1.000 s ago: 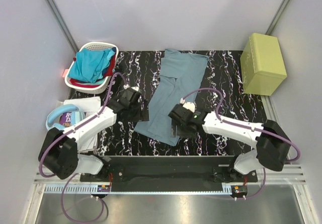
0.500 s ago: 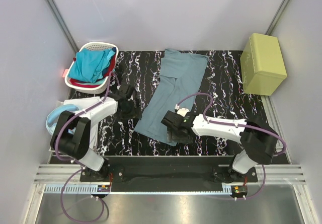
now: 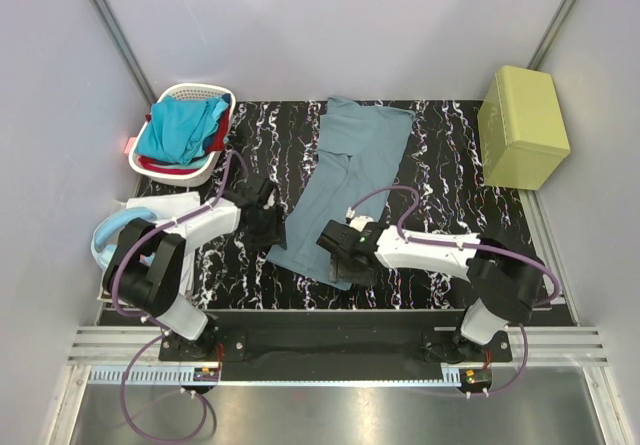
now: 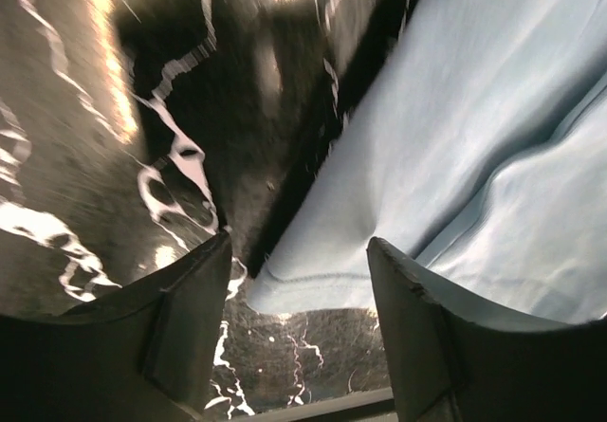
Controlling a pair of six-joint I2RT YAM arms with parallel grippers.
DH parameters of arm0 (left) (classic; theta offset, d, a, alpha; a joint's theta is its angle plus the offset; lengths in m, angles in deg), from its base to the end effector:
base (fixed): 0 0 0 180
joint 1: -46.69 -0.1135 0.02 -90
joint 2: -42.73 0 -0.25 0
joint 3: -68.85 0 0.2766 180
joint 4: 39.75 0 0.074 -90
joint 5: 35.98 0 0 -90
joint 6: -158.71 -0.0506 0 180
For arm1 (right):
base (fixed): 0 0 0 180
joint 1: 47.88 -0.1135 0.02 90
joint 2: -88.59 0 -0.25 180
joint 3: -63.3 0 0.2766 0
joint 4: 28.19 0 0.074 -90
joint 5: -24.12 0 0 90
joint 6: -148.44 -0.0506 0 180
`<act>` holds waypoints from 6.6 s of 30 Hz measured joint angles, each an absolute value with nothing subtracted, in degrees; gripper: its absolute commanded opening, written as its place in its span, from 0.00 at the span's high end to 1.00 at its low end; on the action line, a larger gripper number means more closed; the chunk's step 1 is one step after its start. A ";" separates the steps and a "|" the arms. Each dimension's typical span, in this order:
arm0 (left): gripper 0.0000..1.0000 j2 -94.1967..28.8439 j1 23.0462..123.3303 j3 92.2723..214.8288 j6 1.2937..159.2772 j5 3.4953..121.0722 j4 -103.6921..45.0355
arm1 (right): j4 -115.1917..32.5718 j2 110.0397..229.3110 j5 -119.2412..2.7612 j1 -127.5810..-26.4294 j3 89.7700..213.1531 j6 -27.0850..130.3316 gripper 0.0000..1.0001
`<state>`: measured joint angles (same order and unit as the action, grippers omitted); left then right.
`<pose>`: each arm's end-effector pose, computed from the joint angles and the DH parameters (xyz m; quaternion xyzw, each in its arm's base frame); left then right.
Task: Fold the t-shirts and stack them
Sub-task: Rotate the tshirt 90 degrees, then grab the bottom of the folded rectangular tshirt with both arms, then fold the folded rectangular tshirt in 1/3 of the way
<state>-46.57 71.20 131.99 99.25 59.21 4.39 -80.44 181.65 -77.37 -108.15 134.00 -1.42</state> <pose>0.2776 -0.1316 0.1244 -0.0440 0.9833 -0.1185 0.1309 0.1684 0.2746 0.1388 0.0099 0.9861 0.0660 0.1524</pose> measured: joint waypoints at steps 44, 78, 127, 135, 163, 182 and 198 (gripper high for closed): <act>0.79 -44.29 91.03 131.23 104.34 67.28 6.34 | -97.42 171.75 -80.27 -108.15 130.44 -9.88 1.00; 0.93 -46.24 95.22 145.63 102.62 54.95 12.43 | -105.95 175.73 -90.81 -105.85 140.25 -12.72 1.00; 0.92 -73.56 80.56 187.20 96.48 51.28 19.36 | -95.37 191.44 -95.25 -76.33 162.44 12.05 1.00; 0.91 -81.36 79.14 195.97 94.68 51.61 20.70 | -93.31 198.31 -94.59 -73.29 168.38 15.76 1.00; 0.06 -81.36 76.86 197.30 95.80 48.92 19.98 | -88.81 199.25 -91.40 -71.06 166.81 20.00 0.44; 0.48 -72.53 86.57 171.40 101.68 51.85 7.65 | -84.26 193.45 -87.64 -77.81 151.68 17.12 0.93; 0.63 -79.42 84.84 173.19 101.83 56.46 5.35 | -83.02 205.65 -87.31 -77.46 166.15 20.02 0.92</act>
